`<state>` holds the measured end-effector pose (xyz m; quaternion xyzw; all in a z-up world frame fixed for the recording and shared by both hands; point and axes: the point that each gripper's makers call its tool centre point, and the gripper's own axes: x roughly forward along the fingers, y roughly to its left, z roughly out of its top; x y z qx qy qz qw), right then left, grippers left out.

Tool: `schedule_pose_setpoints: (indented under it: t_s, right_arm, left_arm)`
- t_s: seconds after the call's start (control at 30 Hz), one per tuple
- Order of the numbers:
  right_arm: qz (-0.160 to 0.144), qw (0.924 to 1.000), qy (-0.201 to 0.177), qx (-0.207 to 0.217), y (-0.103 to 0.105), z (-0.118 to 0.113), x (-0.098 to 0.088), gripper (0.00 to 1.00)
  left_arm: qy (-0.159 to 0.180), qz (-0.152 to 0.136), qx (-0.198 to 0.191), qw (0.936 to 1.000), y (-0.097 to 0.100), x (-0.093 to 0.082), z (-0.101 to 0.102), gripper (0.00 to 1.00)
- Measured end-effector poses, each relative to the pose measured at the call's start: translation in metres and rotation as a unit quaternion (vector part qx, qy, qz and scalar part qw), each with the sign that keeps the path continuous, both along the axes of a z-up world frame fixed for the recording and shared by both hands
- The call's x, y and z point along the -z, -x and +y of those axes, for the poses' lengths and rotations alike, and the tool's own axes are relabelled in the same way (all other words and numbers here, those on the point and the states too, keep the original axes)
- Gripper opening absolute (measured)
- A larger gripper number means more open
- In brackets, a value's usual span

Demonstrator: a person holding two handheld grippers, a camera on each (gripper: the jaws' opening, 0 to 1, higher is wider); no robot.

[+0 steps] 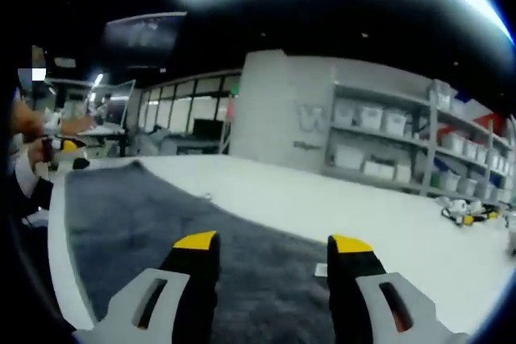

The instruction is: Open the folded towel by lifting each exposed corner and separating the folded layers until the towel lies flat within the target outline without major curled edges

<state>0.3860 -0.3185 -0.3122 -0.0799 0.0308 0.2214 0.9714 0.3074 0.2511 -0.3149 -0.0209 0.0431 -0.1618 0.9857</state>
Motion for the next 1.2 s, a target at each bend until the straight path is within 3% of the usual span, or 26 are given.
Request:
schedule_pose_setpoints:
  t_s: [0.2,0.4,0.53,0.77,1.2]
  right_arm:
    - [-0.017,0.9997,0.009,-0.016,0.018,0.010,-0.007,0.67]
    - [-0.036,0.9988,-0.013,-0.031,0.037,0.018,-0.014,0.71]
    - [-0.044,0.9982,-0.025,-0.032,0.047,0.024,-0.023,0.79]
    - [-0.011,0.9995,-0.025,-0.015,0.050,0.029,-0.014,0.99]
    - [-0.006,0.9999,-0.001,-0.015,0.060,0.035,-0.022,0.99]
  left_arm:
    - [-0.004,-0.015,0.000,0.9999,-0.006,-0.012,-0.008,0.78]
    - [0.004,-0.011,0.000,0.9999,-0.010,-0.016,-0.012,0.91]
    - [-0.002,-0.015,0.014,0.9998,-0.008,-0.019,-0.020,0.94]
    - [-0.024,-0.009,0.017,0.9995,-0.004,-0.017,-0.021,0.99]
    - [-0.041,-0.005,0.007,0.9991,-0.001,-0.018,-0.016,0.99]
